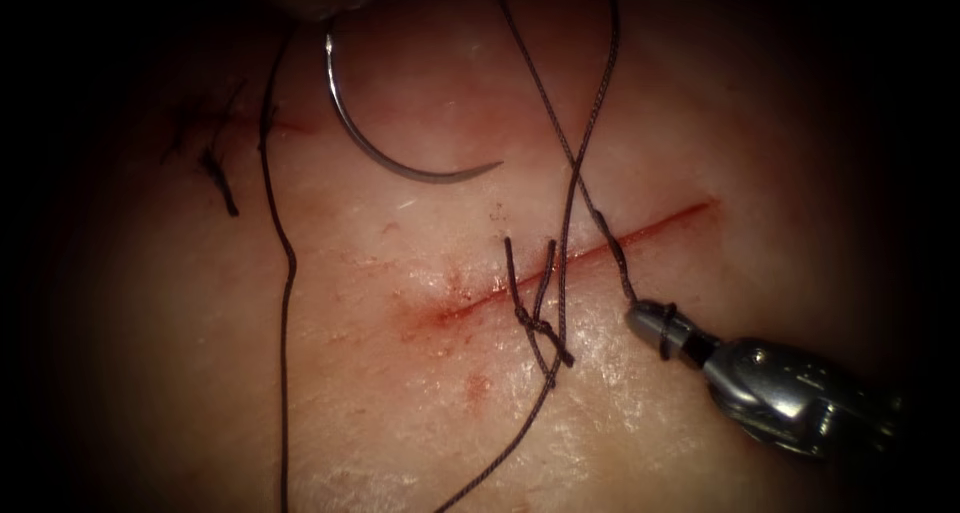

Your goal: Wound Closure

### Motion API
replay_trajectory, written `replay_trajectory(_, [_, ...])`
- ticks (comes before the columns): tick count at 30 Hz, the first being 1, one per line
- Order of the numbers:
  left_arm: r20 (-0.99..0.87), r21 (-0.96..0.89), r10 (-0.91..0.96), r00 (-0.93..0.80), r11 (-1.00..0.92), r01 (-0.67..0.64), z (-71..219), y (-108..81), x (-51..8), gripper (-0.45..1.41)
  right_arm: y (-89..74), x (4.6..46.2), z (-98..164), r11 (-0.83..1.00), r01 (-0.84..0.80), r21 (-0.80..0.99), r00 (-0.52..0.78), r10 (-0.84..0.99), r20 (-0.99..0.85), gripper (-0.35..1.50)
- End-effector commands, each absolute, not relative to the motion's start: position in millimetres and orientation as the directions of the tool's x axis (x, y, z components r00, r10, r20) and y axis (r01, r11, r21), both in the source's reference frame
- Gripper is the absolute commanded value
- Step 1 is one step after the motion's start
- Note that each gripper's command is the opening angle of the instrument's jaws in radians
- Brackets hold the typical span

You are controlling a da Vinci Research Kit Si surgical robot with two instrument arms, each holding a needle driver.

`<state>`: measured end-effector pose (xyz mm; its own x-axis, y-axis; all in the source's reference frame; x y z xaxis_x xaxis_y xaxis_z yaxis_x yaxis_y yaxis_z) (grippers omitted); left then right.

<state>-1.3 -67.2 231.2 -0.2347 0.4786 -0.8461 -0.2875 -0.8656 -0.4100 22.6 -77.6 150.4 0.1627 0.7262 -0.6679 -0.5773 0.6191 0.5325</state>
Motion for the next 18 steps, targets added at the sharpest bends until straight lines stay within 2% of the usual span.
replay_trajectory(1, [-0.847,-0.407,0.477,-0.237,-0.866,-0.289,232.1,-67.2,-1.7,-0.45,-79.2,22.8,150.4,0.621,-0.57,0.539,0.169,0.73,-0.662,-0.35])
replay_trajectory(18, [-0.851,-0.379,0.459,-0.253,-0.872,-0.309,233.4,-63.0,-0.2,-0.45,-83.8,20.4,147.9,0.671,-0.47,0.574,0.214,0.717,-0.663,-0.35])
